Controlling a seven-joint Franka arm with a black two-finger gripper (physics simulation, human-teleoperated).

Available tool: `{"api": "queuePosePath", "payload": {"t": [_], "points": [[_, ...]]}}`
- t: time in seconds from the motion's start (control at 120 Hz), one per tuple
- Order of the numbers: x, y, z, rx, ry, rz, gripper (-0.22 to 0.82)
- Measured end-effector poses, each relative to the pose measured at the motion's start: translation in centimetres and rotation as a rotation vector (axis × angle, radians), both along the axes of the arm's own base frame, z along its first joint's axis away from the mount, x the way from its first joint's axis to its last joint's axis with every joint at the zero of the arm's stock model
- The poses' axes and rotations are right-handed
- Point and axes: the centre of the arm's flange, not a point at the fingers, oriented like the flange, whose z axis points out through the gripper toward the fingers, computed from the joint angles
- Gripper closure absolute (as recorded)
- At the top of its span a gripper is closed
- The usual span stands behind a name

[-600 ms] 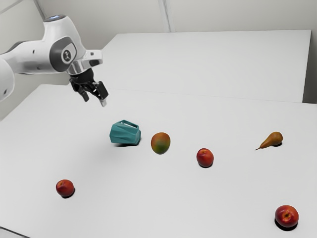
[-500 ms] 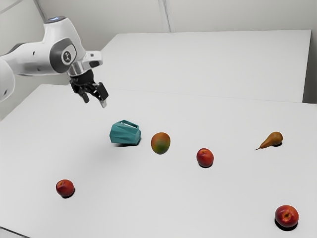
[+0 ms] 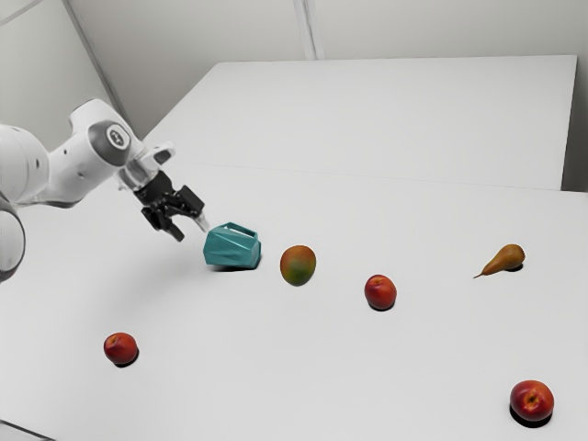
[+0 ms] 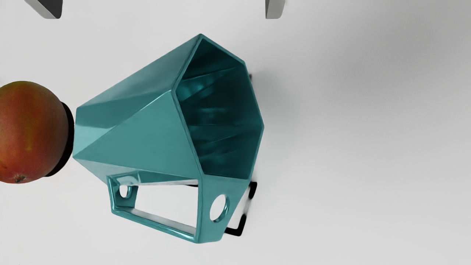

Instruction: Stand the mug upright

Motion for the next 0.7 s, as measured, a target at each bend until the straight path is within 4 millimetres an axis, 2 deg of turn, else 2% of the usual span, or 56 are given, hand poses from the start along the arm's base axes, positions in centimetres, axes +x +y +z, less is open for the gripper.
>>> {"api": "queuePosePath", "payload": {"t": [0.225,0.375,0.5,0.625,0.7], "points": [[0.3,-0.4,-3.1,-0.157,-0.004,0.029,0.00],[0.6,-0.8,-4.9,-0.242,-0.016,0.064,0.08],[0.8,-1.1,-5.2,-0.285,-0.036,0.080,0.25],[0.7,-1.0,-5.4,-0.301,-0.047,0.083,0.50],[0.5,-1.0,-5.5,-0.306,-0.049,0.081,0.59]]}}
